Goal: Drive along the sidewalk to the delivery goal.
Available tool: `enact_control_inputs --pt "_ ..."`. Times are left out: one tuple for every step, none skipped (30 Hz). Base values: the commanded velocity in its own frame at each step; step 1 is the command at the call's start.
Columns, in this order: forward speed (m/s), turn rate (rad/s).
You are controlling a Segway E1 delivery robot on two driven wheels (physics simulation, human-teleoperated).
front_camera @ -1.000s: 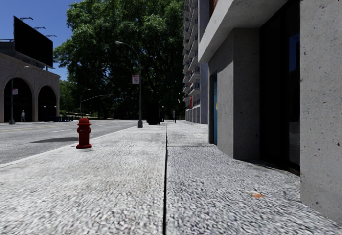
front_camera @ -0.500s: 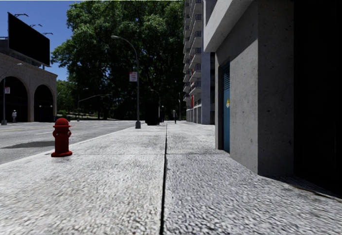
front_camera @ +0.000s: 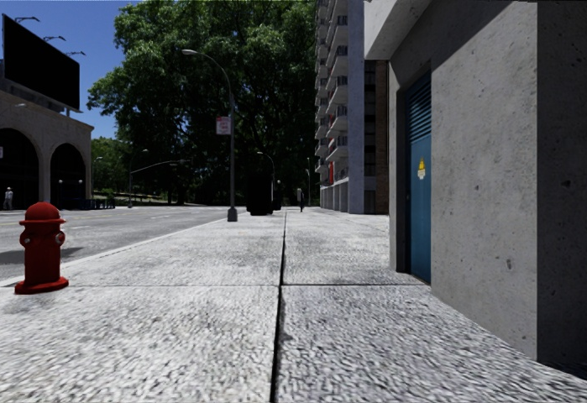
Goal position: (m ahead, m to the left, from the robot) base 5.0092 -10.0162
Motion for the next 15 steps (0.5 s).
enact_control_inputs --pt "2.0 0.0" --pt "2.0 0.0" --pt "2.0 0.0" --pt "2.0 0.0" --pt "2.0 0.0" --pt "2.0 0.0" --pt "2.0 0.0" --pt "2.0 0.0" --pt "2.0 0.0" --pt "2.0 0.0" --pt "2.0 0.0" --pt "2.0 0.0" --pt "2.0 0.0" --pt "2.0 0.0" --pt "2.0 0.0"
